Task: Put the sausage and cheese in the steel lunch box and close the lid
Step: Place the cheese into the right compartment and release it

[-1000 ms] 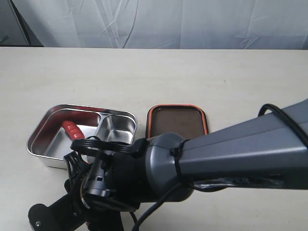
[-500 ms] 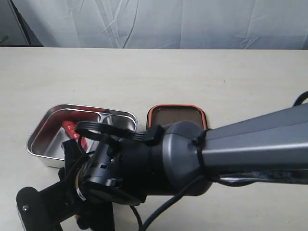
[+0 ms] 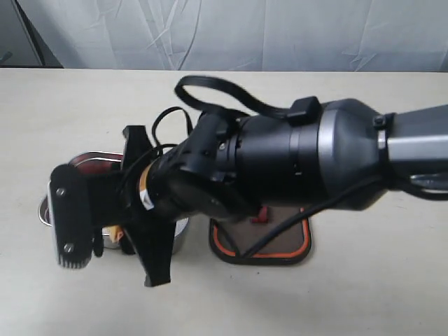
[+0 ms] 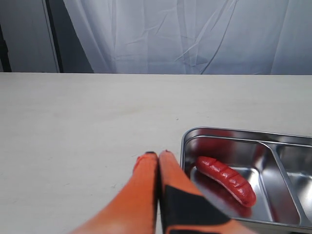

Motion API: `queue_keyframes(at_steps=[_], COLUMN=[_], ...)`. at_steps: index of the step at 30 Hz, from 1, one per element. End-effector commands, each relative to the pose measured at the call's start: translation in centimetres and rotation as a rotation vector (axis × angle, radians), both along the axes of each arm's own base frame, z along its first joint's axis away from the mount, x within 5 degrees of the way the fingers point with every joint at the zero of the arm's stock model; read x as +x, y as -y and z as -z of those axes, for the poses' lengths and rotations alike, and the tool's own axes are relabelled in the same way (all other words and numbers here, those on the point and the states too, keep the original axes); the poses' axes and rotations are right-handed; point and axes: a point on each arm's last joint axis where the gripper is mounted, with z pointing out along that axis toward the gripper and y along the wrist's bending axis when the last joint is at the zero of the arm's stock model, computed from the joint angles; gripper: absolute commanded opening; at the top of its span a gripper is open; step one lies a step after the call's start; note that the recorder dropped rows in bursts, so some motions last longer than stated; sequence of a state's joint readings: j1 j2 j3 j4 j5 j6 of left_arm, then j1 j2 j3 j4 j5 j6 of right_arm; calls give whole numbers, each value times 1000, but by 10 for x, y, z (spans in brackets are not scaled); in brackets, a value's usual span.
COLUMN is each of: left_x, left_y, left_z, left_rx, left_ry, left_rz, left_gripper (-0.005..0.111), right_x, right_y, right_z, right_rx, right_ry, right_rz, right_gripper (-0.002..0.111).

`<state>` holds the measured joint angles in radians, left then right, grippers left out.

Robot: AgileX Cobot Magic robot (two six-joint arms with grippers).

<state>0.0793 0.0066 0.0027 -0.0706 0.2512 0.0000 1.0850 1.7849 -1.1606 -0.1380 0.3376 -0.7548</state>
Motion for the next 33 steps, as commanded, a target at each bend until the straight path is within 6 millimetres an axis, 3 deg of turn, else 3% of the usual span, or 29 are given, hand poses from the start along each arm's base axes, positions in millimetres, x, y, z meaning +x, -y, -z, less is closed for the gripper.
queue_keyframes(at_steps=[1, 10, 12, 16, 18, 26, 33], left_x=[0, 0, 0, 0, 0, 0, 0], left_y=[0, 0, 0, 0, 0, 0, 0], left_z=[-3, -3, -3, -3, -3, -3, -3], left_rx=[8, 22, 22, 22, 22, 22, 24], left_ry=[25, 24, 24, 24, 24, 24, 23], left_rz=[1, 0, 0, 0, 0, 0, 0], left_gripper=[0, 0, 0, 0, 0, 0, 0], right_x=[25, 51, 54, 55, 56, 57, 62], right_y=[13, 25, 28, 28, 27, 25, 41], right_z=[-7, -12, -12, -7, -3, 10, -1], right_rx=[58, 170, 176, 157, 148, 142, 255], right_ry=[0, -38, -44, -56, -62, -122, -349], right_rz=[100, 241, 257, 262, 263, 313, 660], right_gripper=[-1, 2, 13, 49, 57, 57, 57])
